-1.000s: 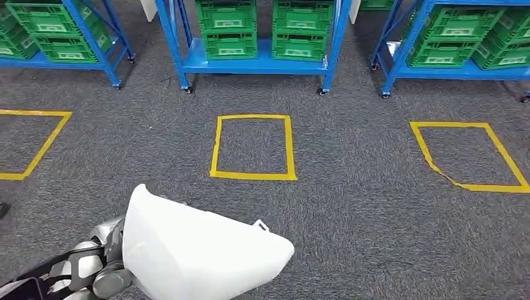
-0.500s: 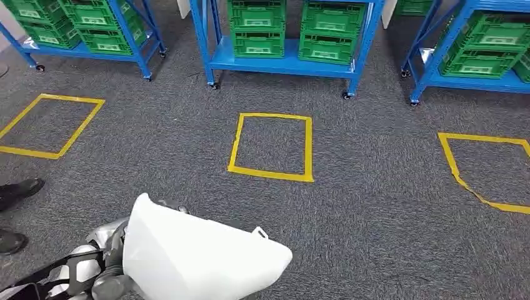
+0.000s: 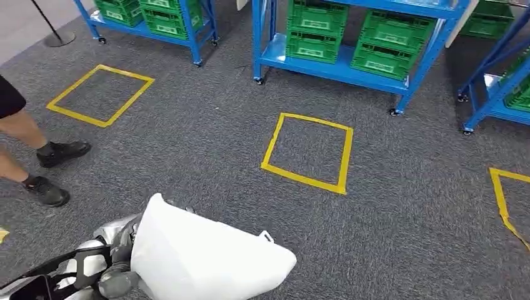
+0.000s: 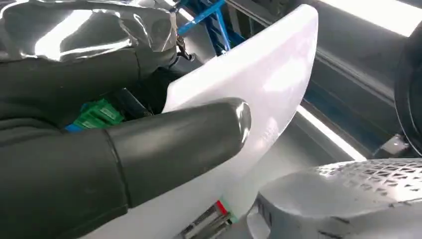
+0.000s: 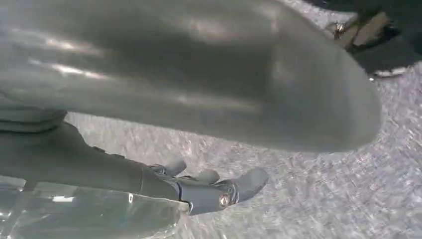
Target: Take the parts from the cabinet and place them on the table.
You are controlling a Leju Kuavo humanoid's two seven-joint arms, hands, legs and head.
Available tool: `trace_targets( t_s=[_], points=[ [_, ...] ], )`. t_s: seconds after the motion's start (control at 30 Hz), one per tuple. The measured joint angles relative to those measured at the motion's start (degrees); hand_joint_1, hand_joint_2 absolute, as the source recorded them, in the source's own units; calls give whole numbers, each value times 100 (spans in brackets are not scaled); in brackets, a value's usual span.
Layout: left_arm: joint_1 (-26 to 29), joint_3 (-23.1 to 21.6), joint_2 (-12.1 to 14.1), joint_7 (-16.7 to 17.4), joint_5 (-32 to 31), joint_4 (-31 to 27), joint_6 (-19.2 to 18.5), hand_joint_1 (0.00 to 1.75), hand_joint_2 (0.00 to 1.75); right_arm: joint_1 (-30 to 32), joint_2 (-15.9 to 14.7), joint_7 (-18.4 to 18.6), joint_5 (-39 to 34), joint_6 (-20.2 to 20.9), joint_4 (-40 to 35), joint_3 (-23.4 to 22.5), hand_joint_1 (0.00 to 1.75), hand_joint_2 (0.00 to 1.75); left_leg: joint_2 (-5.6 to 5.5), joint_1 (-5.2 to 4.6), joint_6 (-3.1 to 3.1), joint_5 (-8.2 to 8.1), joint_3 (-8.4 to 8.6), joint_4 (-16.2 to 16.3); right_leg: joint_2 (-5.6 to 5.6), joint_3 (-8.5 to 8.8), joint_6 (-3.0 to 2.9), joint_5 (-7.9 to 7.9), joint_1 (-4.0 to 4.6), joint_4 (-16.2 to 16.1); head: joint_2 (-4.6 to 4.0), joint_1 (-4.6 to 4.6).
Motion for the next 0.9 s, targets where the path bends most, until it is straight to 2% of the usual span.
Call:
trace_targets(
  t_s=[0.03,0.07,0.13,0.17,0.2,0.23,0.27,0.3,0.33,0.37,0.4,0.43,0.47,0.5,0.53,0.57,0.67,0.7,0.73,0.77,0.8,0.83,0.87,0.9],
  points=[
    [14,-4,2,-2,0,2,-13,175,0,-14,-59,-7,2,-17,65,39,0,0,-63,-7,-34,-21,-35,51,192,56,-63,-23,-2,-115,0,-7],
    [6,-15,7,2,11,2,-41,175,0,-22,-69,-20,0,-24,142,74,0,0,-130,-33,-71,-46,-91,118,188,67,-147,1,16,-180,0,16],
    [4,-42,13,13,87,4,-140,175,0,-61,-133,-13,2,-74,236,149,0,0,-205,-4,-124,-12,-136,90,90,66,-235,11,67,-152,0,11],
    [2,-55,15,20,103,4,-170,175,0,-77,-149,-11,2,-96,297,199,0,0,-250,3,-145,-1,-156,95,33,65,-267,29,59,-154,0,24],
    [2,-63,17,24,105,4,-183,175,0,-97,-150,-3,0,-111,353,244,0,0,-155,3,-158,-22,-162,135,-19,64,-296,47,6,-173,0,18],
    [-17,-68,17,31,109,4,-194,175,0,-102,-195,-2,0,-140,382,271,0,0,176,-28,-200,-125,-206,264,-65,72,-319,50,7,-173,0,-19],
    [-26,-72,17,42,109,4,-194,175,0,-89,-190,0,0,-186,441,295,0,0,391,-4,-248,-364,-381,633,-131,76,-355,40,17,-173,0,-55],
    [-7,-83,17,50,107,2,-192,175,0,-65,-197,18,0,-227,496,304,0,0,474,26,-275,-606,-609,1111,-196,72,-361,36,29,-173,0,-48],
    [19,-100,15,57,100,0,-194,175,0,-42,-207,22,0,-255,533,310,0,0,504,47,-293,-796,-834,1569,-278,65,-363,33,38,-173,0,-55],
    [42,-116,17,61,101,0,-192,175,0,-22,-219,24,0,-275,562,321,0,0,521,59,-305,-880,-994,1880,-356,58,-365,29,48,-172,0,-50],
    [67,-131,17,70,98,0,-192,175,0,-15,-227,24,0,-280,594,328,0,0,534,72,-303,-826,-1014,1915,-436,57,-364,27,54,-172,0,-52],
    [78,-140,28,72,98,0,-192,175,0,-19,-227,24,0,-284,621,330,0,0,540,72,-289,-684,-905,1699,-500,57,-367,23,62,-172,0,-55],
    [78,-149,28,72,98,-4,-192,175,0,-26,-227,24,0,-286,636,334,0,0,561,68,-261,-480,-683,1283,-564,61,-367,21,75,-172,0,-55],
    [77,-160,28,72,98,-20,-192,175,0,-30,-227,24,0,-288,656,339,0,0,655,47,-216,-271,-380,753,-627,68,-365,20,87,-174,0,-53],
    [73,-166,28,72,98,-41,-192,175,0,-34,-227,24,-2,-291,675,349,0,0,964,-14,-126,-145,-80,263,-682,84,-364,19,98,-175,0,-55],
    [74,-168,28,72,98,-55,-192,175,0,-30,-223,24,-2,-293,693,361,0,0,1128,-49,-103,-187,-61,145,-739,90,-329,-6,147,-167,0,-37],
    [77,-188,28,77,96,-66,-192,175,0,-33,-240,24,-4,-295,714,378,0,0,902,-86,-40,-165,-109,121,-940,140,-246,-3,106,-230,0,-37],
    [77,-195,31,77,96,-81,-192,175,0,-49,-238,24,-7,-295,719,382,0,0,801,-75,16,-107,-54,11,-989,191,-213,3,122,-270,0,-39],
    [86,-203,28,74,98,-96,-192,175,0,-56,-236,24,-9,-295,730,387,0,0,725,-24,11,-9,57,-100,-675,157,-198,-41,97,-192,0,-15],
    [57,-208,17,74,103,-96,-188,175,0,-49,-236,24,-11,-297,736,389,0,0,670,-13,58,25,61,-117,-405,38,-234,-201,84,47,0,-13],
    [56,-212,2,74,109,-96,-186,175,0,-31,-243,24,-15,-315,749,389,0,0,583,-13,77,42,41,-119,-259,-161,-270,-397,84,477,0,11],
    [78,-221,2,77,148,-94,-212,175,0,-7,-253,20,-7,-352,760,389,0,0,484,-23,77,42,31,-118,-206,-398,-289,-583,86,954,0,28],
    [85,-225,2,77,184,-94,-258,175,0,6,-271,13,-2,-389,767,389,0,0,388,-32,79,44,18,-114,-185,-597,-284,-710,87,1344,0,24],
    [85,-229,2,94,210,-94,-306,175,0,7,-275,11,0,-404,782,393,0,0,294,-33,80,46,12,-104,-176,-703,-254,-720,85,1515,0,28]
  ],
)
